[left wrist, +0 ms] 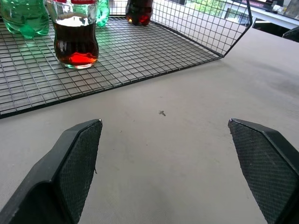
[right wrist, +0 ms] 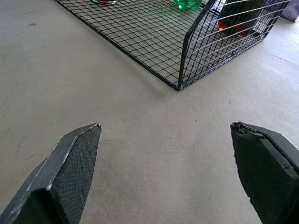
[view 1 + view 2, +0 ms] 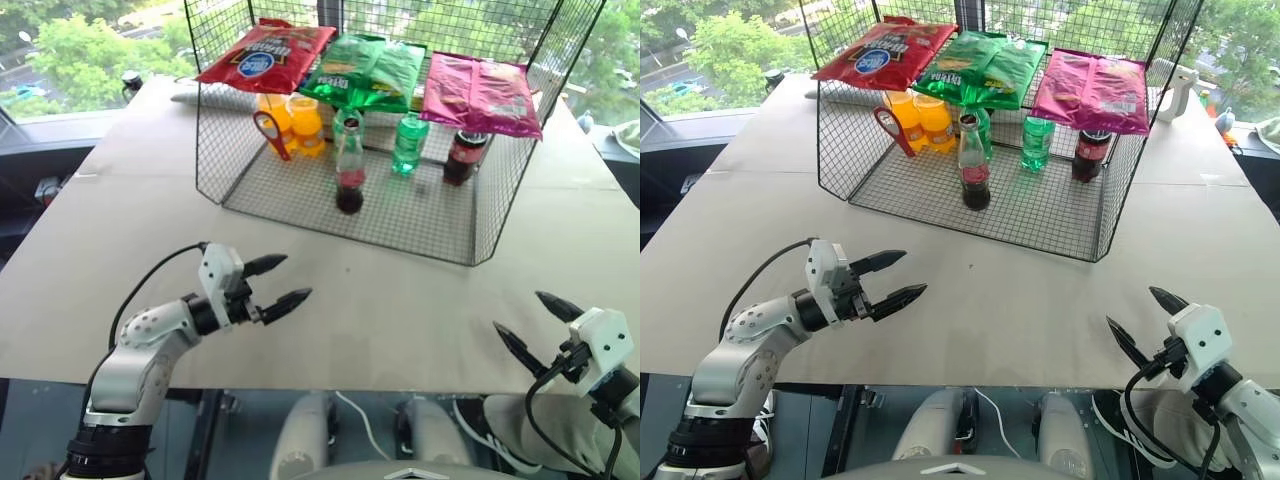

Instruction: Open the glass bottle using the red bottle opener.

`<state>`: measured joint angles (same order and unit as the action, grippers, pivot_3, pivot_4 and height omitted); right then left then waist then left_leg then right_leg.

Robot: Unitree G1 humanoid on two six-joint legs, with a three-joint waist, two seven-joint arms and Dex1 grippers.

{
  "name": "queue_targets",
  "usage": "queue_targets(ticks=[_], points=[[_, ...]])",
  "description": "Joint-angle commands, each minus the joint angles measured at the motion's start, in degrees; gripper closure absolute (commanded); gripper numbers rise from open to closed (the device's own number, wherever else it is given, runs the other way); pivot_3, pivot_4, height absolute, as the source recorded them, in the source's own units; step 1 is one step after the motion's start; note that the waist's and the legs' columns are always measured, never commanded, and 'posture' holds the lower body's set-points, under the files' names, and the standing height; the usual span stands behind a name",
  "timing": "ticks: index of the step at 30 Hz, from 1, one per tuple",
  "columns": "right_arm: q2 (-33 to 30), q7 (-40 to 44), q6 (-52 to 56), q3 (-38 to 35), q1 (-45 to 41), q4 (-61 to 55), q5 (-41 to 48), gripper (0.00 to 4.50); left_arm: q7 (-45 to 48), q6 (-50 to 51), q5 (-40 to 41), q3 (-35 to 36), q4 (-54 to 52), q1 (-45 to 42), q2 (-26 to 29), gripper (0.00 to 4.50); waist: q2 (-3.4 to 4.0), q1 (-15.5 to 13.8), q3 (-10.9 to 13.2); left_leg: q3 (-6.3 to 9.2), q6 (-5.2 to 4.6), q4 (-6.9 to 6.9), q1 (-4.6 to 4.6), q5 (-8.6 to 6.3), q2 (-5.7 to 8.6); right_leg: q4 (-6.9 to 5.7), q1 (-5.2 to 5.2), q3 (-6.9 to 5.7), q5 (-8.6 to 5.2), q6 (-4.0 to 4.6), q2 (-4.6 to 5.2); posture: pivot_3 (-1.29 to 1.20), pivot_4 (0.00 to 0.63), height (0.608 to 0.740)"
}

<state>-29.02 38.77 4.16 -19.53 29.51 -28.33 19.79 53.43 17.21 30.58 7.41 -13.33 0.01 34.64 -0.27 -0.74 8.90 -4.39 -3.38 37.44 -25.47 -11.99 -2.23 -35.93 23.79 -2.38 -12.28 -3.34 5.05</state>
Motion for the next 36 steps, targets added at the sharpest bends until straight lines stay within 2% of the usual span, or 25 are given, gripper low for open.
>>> queue_targets(ticks=[1, 4, 7, 9, 18, 28, 36], points=[[0.79, -0.11, -1.85, -0.12, -0.62, -1.48, 0.96, 0.00, -2.91, 0.42, 0.79, 1.96, -1.78, -2.19, -0.73, 0.03, 0.00, 0.00, 0.00, 0.00, 0.00, 0.00, 0.00, 0.00, 0.00, 0.00, 0.00, 0.00, 0.01, 0.02, 0.00, 0.00, 0.150, 0.740], [3.63, -2.20, -3.80, 2.23, -2.32, -5.58, 1.10, 0.00, -8.23, 0.81, 0.60, 3.30, 0.86, -7.00, -3.46, 0.03, -0.02, -0.23, -0.01, 0.06, 0.00, 0.01, -0.01, 0.00, 0.00, 0.00, -0.01, -0.06, 0.01, 0.01, -0.01, 0.00, 0.150, 0.740], [6.68, -2.27, -4.89, 3.68, -4.73, -11.29, 7.63, 0.00, -11.84, 1.59, 1.05, 5.01, 3.70, -11.74, -5.34, 0.03, 0.01, -0.08, -0.02, 0.05, 0.00, 0.03, -0.01, 0.01, 0.01, -0.02, -0.02, -0.05, -0.02, -0.06, -0.04, 0.00, 0.150, 0.740], [6.83, -1.72, -3.44, 5.56, -6.79, -13.92, 10.69, 0.00, -13.00, 2.15, 1.23, 5.81, 5.94, -14.61, -5.71, 0.03, -0.03, 0.04, -0.01, 0.03, -0.12, 0.03, -0.02, 0.08, 0.01, -0.02, -0.04, -0.02, -0.01, -0.04, -0.07, 0.00, 0.150, 0.740], [6.91, -5.69, -1.46, 12.75, -13.55, -22.31, 10.99, 0.00, -15.42, -1.18, -2.43, 5.85, 17.81, -25.67, -6.13, 0.03, -0.13, -0.20, -0.04, 0.07, -0.26, 0.07, -0.05, 0.17, 0.06, -0.03, -0.08, -0.06, 0.09, 0.10, -0.14, 0.00, 0.150, 0.740], [7.15, -12.34, 2.56, 14.66, -16.98, -27.34, 14.27, 0.00, -15.29, -1.66, -6.98, 3.28, 30.90, -36.36, -6.50, 0.03, -0.25, -0.16, -0.08, 0.06, -0.26, 0.09, -0.05, 0.18, 0.11, -0.06, -0.11, -0.05, 0.13, 0.04, -0.18, 0.00, 0.150, 0.740], [6.06, -14.85, 5.56, 15.19, -18.66, -27.46, 13.31, 0.00, -9.80, -6.08, -11.34, 2.25, 53.05, -52.17, -5.25, 0.03, -0.41, -0.08, -0.05, 0.07, -0.27, 0.20, -0.13, 0.18, 0.18, -0.06, -0.10, -0.09, 0.20, -0.10, -0.29, 0.00, 0.150, 0.740]])
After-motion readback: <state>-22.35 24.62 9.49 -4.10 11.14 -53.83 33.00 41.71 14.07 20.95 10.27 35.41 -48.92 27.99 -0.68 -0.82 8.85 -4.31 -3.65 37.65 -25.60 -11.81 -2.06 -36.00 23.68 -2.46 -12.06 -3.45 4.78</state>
